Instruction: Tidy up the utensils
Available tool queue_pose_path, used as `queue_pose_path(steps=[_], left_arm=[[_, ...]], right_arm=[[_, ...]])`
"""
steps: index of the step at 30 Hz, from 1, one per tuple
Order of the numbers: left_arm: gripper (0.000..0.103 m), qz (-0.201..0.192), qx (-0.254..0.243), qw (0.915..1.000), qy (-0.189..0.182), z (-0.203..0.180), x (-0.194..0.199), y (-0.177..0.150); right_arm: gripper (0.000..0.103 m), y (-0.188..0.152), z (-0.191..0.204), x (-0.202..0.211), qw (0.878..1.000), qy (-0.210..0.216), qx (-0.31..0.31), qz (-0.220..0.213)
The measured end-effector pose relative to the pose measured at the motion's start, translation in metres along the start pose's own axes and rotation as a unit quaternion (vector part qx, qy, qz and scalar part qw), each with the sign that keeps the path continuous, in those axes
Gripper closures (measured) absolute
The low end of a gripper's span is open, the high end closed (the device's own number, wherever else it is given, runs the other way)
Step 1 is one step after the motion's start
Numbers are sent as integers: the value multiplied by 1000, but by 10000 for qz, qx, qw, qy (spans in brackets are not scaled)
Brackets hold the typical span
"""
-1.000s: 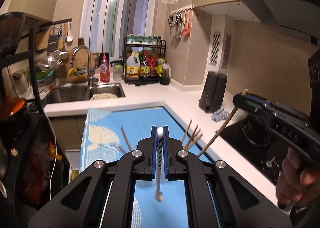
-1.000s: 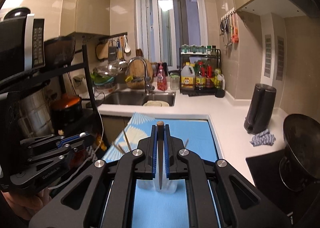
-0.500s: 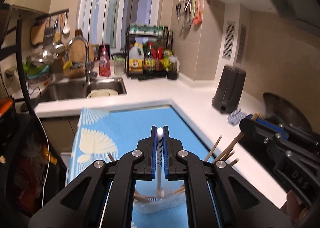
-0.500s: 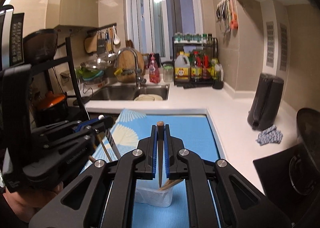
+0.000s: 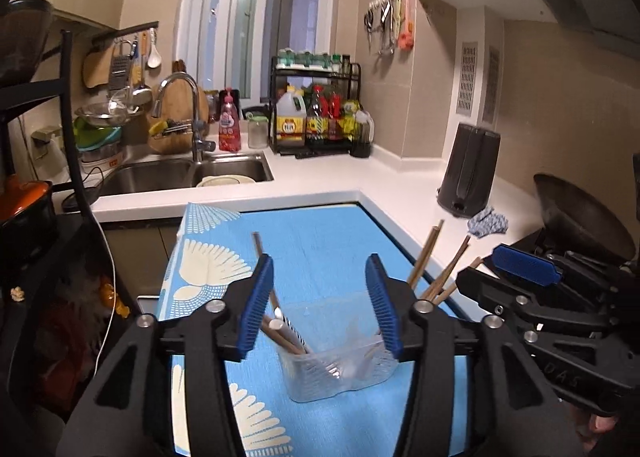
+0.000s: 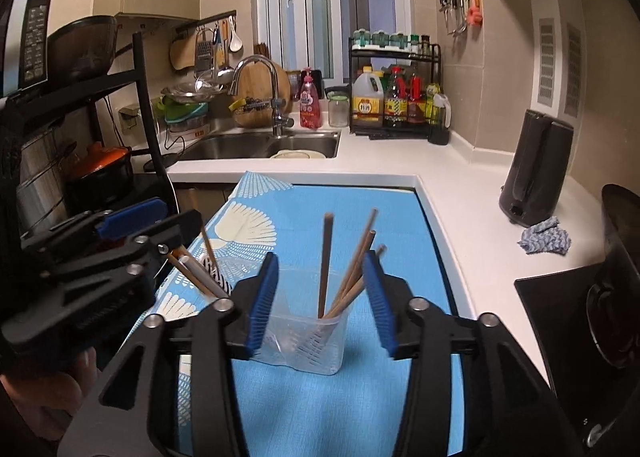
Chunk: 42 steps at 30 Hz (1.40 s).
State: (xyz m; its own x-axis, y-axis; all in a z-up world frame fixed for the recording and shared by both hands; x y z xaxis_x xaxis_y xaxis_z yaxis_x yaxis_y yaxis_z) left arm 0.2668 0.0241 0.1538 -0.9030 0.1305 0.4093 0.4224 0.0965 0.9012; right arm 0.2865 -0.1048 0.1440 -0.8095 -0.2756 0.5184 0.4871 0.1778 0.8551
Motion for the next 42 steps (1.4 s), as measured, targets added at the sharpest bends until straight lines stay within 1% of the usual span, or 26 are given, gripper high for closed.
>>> queue_pose_path(steps=[1, 3, 4, 5, 6, 8, 10, 13, 15, 18, 21, 24, 26, 29, 32, 35, 42], left_arm=[[45, -94, 62, 9999, 10, 2, 11, -1], [27, -255, 108, 9996, 53, 2, 29, -5], [23, -352, 144, 9992, 108, 4, 40, -9], [16, -421, 166, 9988, 165, 5, 47, -14], [11, -481, 178, 9984, 224, 5, 54, -21], [7, -487, 139, 9982, 334, 6, 64, -37], [7, -406, 129, 9979, 482, 8, 67, -58], [7, -254, 187, 9982, 520, 12, 65, -88], [7, -84, 217, 9980, 580, 15, 58, -104], [7, 138, 367, 9974, 603, 19, 52, -125], [7, 281, 315, 9968, 674, 17, 47, -137], [7, 307, 393, 9964, 689, 17, 46, -143], [7, 309, 452, 9959, 725, 17, 45, -147], [7, 430, 458, 9951, 763, 15, 41, -153], [7, 446, 454, 9945, 832, 14, 41, -157], [7, 465, 499, 9942, 836, 15, 41, -158], [7, 456, 401, 9940, 912, 12, 43, -160]], right_arm=[[50, -1, 0, 8, 10000, -10, 4, -59], [41, -8, -3, 28, 9998, -49, -40, -212], [31, -11, -5, 35, 9996, -83, -103, -264], [23, -17, -8, 46, 9991, -138, -229, -328], [20, -24, -10, 55, 9985, -165, -345, -390], [14, -39, -11, 72, 9975, -208, -425, -531], [8, -55, -12, 87, 9959, -428, -390, -697], [6, -75, -18, 95, 9934, -660, -492, -800], [5, -88, -23, 94, 9916, -838, -517, -842], [5, -104, -26, 84, 9928, -829, -518, -700], [5, -117, -29, 76, 9927, -898, -484, -636], [5, -124, -29, 67, 9927, -1003, -337, -586], [5, -129, -31, 62, 9937, -909, -427, -492], [5, -136, -30, 57, 9940, -926, -402, -419], [5, -141, -26, 53, 9950, -860, -378, -336], [6, -142, -21, 52, 9957, -806, -322, -333], [5, -148, -18, 47, 9963, -764, -271, -273]])
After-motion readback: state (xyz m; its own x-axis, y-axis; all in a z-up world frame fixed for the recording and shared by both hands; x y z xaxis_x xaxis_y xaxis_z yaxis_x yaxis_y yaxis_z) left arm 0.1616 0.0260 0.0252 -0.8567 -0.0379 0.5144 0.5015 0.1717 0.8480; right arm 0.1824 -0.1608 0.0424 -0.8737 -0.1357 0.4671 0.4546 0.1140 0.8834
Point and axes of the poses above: each gripper's, at about its wrist camera, not at the fingertips, and x roughly against the way its jaws point, z to its left, y to its top, the point moved 4 cm from there along -x, roughly the way its jaws point, and after that the axes turned 4 degrees about x, right-handed, at the moved point
